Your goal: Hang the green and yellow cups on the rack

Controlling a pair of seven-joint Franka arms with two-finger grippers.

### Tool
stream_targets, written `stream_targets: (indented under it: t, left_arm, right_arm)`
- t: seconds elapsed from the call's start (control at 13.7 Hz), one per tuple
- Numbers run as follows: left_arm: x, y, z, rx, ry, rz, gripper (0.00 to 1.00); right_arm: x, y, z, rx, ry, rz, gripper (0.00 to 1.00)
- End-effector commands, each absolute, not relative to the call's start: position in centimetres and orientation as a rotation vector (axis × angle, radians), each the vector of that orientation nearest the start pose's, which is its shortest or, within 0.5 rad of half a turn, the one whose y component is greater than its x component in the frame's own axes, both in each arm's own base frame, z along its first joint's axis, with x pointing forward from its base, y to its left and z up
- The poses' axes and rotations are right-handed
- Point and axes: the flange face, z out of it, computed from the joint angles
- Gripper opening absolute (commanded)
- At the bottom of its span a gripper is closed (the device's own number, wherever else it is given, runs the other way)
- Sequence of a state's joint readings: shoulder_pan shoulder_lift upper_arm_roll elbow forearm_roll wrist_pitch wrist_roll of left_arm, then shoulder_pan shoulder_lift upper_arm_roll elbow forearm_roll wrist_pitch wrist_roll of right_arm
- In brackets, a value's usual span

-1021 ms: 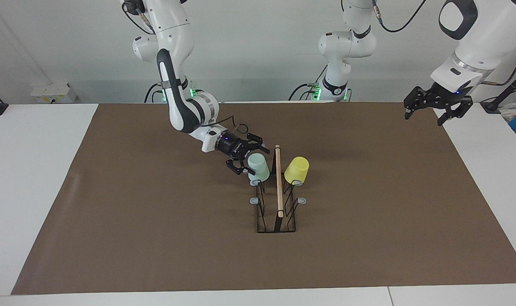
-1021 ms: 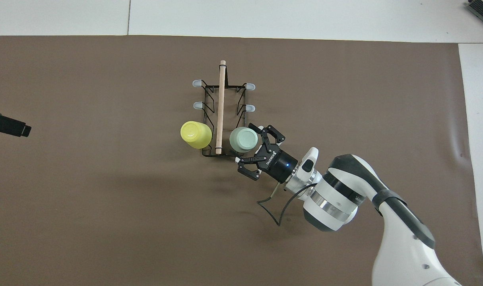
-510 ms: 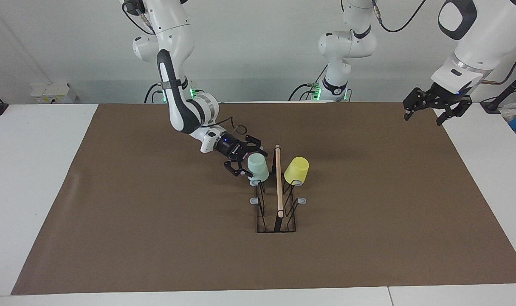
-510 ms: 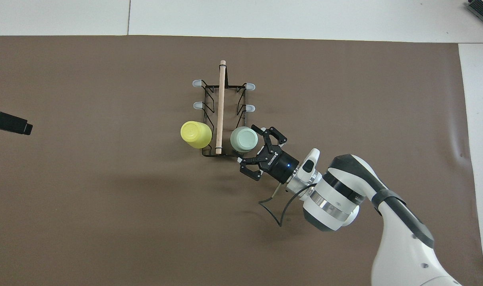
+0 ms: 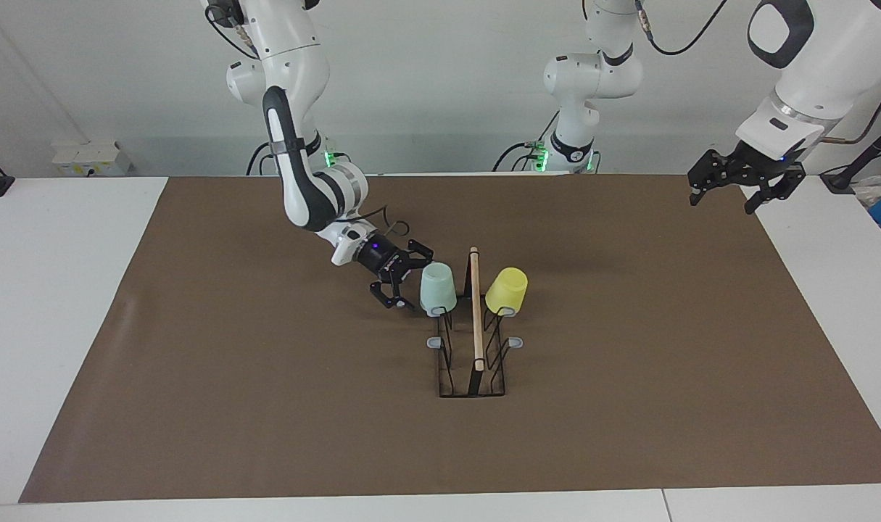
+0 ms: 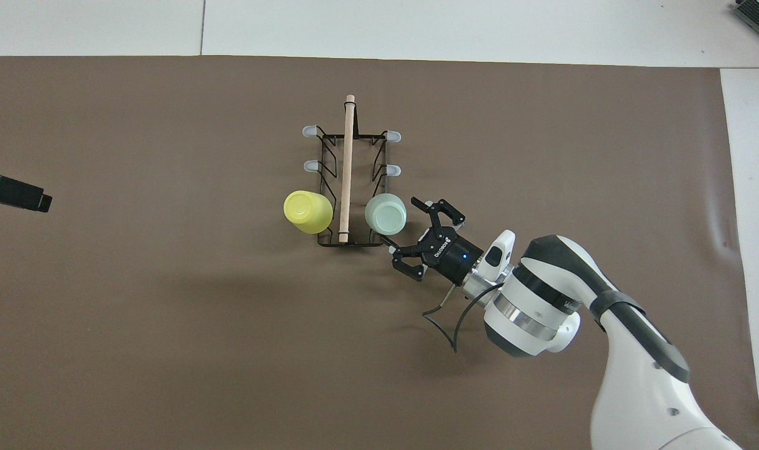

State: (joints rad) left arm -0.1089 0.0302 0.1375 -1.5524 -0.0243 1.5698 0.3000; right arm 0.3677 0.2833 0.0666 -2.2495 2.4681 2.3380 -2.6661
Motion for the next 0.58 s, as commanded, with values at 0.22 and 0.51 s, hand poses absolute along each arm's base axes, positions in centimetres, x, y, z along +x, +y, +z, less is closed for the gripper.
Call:
stream_targets:
  t: [0.22, 0.51]
  left_arm:
    - [55.6, 1.3, 61.7, -3.148, 0.409, -0.006, 1.00]
    - [55.6, 1.5, 61.7, -3.149, 0.405, -0.006, 1.00]
  right_arm:
    - [50.4, 20.6, 29.8, -2.088, -1.061, -1.363, 1.00]
    - [51.9, 17.6, 30.7, -2.091, -1.262, -1.362, 1.00]
